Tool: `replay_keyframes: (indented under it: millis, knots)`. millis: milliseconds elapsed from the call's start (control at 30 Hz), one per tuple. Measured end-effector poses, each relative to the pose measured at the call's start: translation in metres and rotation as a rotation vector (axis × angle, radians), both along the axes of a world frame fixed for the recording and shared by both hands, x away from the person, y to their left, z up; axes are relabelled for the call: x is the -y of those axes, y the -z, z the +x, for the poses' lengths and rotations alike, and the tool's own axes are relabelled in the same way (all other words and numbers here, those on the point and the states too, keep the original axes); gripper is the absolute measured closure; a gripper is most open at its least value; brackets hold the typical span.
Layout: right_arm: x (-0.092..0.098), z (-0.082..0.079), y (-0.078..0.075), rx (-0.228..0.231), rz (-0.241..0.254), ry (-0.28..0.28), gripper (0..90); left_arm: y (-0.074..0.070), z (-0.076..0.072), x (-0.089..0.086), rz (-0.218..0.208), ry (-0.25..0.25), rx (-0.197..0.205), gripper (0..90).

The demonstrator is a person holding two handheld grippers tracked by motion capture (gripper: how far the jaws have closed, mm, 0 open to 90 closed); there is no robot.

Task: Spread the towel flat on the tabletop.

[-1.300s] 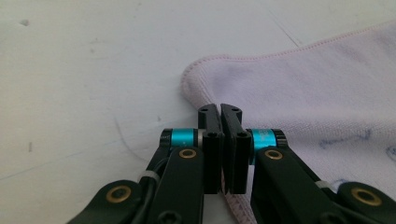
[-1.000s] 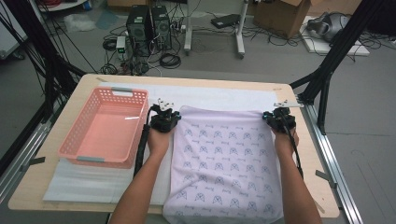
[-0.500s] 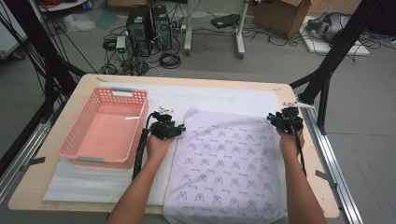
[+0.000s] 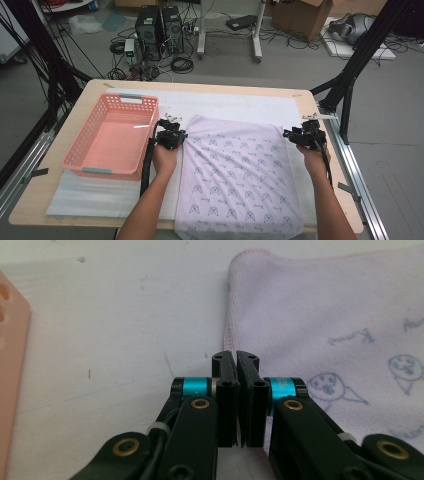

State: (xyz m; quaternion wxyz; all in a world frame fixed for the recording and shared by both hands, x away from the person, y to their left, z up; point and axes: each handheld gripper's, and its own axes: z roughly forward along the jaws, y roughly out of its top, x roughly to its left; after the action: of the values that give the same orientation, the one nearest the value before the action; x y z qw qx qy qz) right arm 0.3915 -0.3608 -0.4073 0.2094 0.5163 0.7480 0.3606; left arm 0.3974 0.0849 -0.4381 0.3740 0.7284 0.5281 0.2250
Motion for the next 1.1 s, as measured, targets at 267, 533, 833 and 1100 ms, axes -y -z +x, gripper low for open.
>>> replay_keyframes:
  millis: [267, 533, 833, 1100]
  knots:
    - [0.006, -0.047, 0.02, -0.069, 0.017, -0.117, 56.0, -0.004, -0.032, 0.001, -0.123, 0.114, 0.019, 51.2]
    - [0.01, -0.11, 0.027, -0.039, 0.044, -0.146, 55.8, 0.005, -0.076, -0.005, -0.167, 0.207, -0.023, 48.4]
    - [0.008, -0.138, 0.037, -0.059, 0.008, -0.163, 71.2, 0.016, -0.122, -0.021, -0.196, 0.286, -0.062, 61.7]
    - [0.002, -0.136, 0.036, -0.031, 0.024, -0.151, 74.5, 0.013, -0.139, -0.034, -0.123, 0.219, -0.055, 88.3]
